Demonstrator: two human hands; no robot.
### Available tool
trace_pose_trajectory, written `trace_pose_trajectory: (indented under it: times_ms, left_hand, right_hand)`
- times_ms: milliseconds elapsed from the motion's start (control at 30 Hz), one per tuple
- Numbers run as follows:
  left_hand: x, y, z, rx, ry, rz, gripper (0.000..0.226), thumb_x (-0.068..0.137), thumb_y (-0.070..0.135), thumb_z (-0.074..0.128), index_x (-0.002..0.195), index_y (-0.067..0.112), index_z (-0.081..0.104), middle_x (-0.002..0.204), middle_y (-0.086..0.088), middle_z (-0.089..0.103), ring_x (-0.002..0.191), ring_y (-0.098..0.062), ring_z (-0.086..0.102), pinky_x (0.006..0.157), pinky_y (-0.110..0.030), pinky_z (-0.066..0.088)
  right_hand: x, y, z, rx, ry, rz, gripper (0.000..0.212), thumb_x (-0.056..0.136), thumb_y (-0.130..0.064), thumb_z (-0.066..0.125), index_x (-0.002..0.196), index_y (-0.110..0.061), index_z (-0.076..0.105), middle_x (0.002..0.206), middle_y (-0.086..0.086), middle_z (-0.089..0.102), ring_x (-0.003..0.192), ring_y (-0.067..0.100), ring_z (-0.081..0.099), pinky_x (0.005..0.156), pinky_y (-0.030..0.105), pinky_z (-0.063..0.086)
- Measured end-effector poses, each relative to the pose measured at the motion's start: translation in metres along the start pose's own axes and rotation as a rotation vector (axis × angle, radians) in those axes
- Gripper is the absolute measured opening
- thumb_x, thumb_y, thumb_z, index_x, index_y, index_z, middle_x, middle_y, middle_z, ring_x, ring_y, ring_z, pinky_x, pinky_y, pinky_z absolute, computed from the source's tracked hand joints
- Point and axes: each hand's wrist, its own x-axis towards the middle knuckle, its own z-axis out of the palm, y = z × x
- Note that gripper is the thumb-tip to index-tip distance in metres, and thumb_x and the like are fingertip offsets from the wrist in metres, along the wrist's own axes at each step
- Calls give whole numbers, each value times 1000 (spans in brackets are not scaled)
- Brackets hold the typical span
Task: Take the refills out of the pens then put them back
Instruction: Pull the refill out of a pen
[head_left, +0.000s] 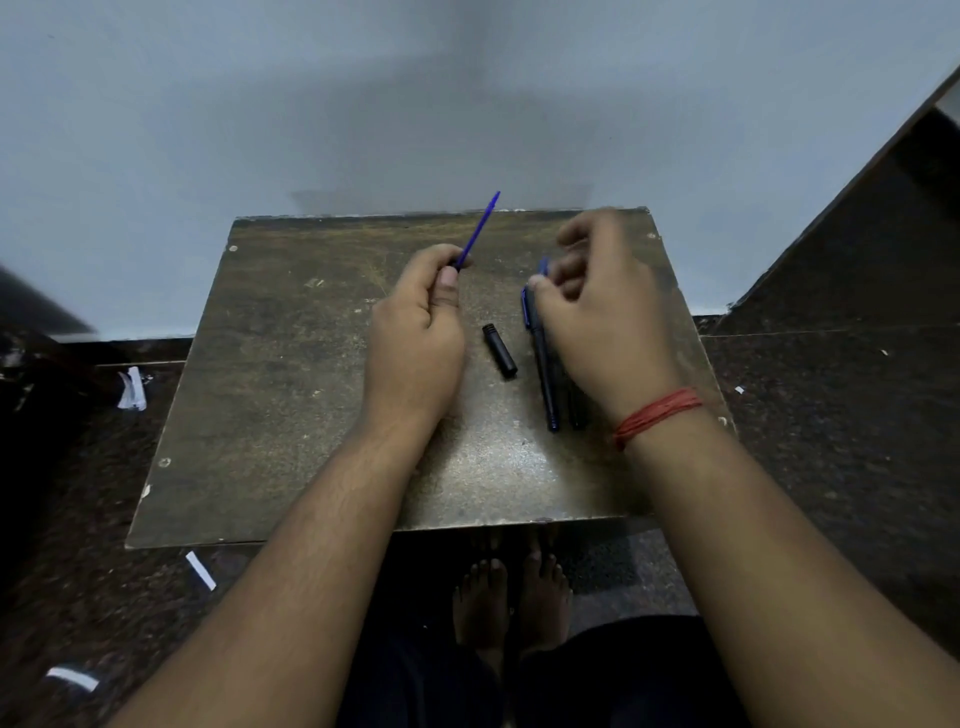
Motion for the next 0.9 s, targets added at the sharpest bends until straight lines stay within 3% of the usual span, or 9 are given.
trace_pose_trajectory:
  times_ms: [100,267,467,600,667,800,900]
  left_hand:
    - [2,-4,0,-33,35,-4,25,102,30,42,112,24,64,54,18,45,53,-8,38,54,-29,32]
    - [3,-4,1,-44,48,-16,24,102,29,43,111,25,65,53,17,45,52,-8,39,55,-29,32]
    - [1,-1,1,-31,35,-37,23,103,26,44,112,24,66,56,19,49,54,-1,42,58,-25,34]
    - [-1,2,2,-12,5,-19,23,104,22,45,114,21,66,59,22,51,57,5,46,58,-19,34]
    - [-3,3,4,-22,-37,1,23,104,23,45,114,21,66,59,24,53,55,3,45,58,-23,34]
    - [-6,7,7,51,-107,86,22,104,21,47,115,21,67,65,31,56,60,6,51,60,-18,37]
    - [-8,10,7,107,-128,145,23,104,19,48,117,22,68,70,24,59,65,5,57,59,-14,39]
  right_hand:
    - [-6,-3,13,-261,-97,-100,15,87,-16,69,89,-17,54,87,-2,59,80,17,57,72,35,50]
    - [-9,-5,22,-353,-187,-111,13,88,-16,65,88,-15,52,93,3,57,90,23,54,71,33,38]
    - [-10,-5,26,-396,-190,-115,8,92,-19,61,95,-14,56,99,5,59,95,26,56,71,31,35]
    - [-5,-6,20,-166,-18,-57,6,92,-20,63,91,-15,62,86,-1,64,81,17,59,73,33,47]
    - [-2,-7,15,29,49,36,7,92,-24,64,88,-19,64,79,-5,64,74,11,60,69,28,49]
    - [-1,-7,10,331,-20,167,8,92,-28,68,89,-20,69,77,-9,68,71,3,60,66,25,50]
    - [0,-5,12,451,-44,205,13,91,-29,70,82,-20,70,65,-12,60,62,6,53,62,30,45]
